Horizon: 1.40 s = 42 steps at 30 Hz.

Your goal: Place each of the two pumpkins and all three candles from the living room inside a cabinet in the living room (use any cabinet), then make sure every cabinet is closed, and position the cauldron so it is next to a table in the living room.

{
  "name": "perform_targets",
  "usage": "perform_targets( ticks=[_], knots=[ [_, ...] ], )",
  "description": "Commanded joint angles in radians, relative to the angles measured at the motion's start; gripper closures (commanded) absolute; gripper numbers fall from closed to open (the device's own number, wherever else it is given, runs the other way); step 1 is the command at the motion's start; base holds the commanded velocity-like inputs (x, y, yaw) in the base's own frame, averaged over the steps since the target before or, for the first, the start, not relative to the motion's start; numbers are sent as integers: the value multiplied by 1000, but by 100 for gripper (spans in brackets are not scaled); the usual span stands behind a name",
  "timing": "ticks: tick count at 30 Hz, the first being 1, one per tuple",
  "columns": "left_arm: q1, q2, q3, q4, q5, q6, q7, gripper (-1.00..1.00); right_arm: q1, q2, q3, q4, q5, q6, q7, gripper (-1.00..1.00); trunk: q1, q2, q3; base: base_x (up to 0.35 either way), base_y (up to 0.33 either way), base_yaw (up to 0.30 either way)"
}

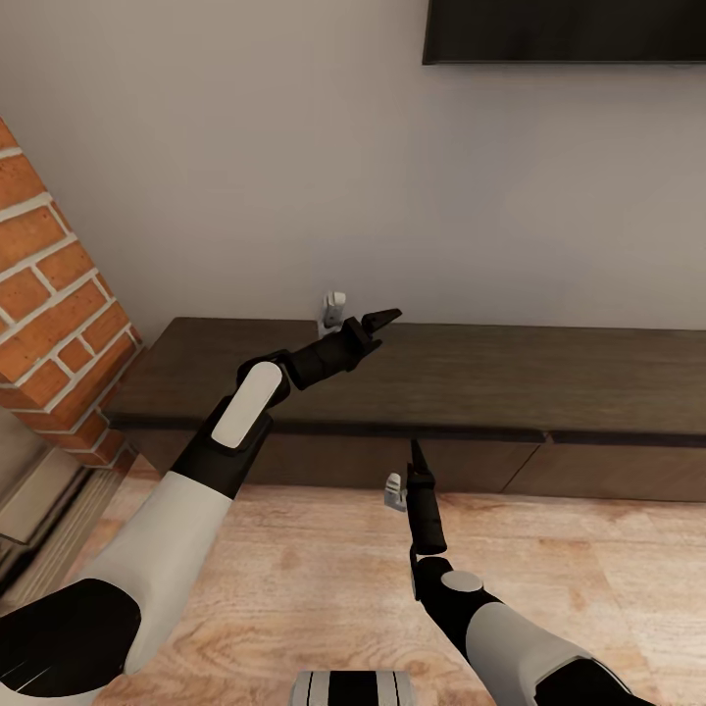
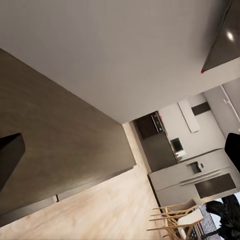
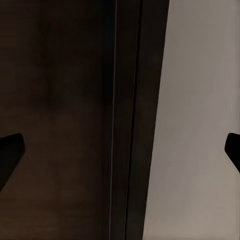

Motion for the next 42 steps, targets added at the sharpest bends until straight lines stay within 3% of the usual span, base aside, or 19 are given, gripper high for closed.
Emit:
perform_targets(
  ticks=[1,9,42],
  knots=[
    [0,0,0,0,0,1,0,-100,0,0,0,0,0,0,0,-100,0,0,0,5,-43,0],
    [0,0,0,-1,-1,0,0,-100,1,1,0,-1,-3,-1,-1,-100,0,0,0,82,-136,0],
    [0,-1,-14,0,-1,0,3,-100,2,2,-4,-3,-11,-1,3,-100,0,0,0,3,-3,0]
  ],
)
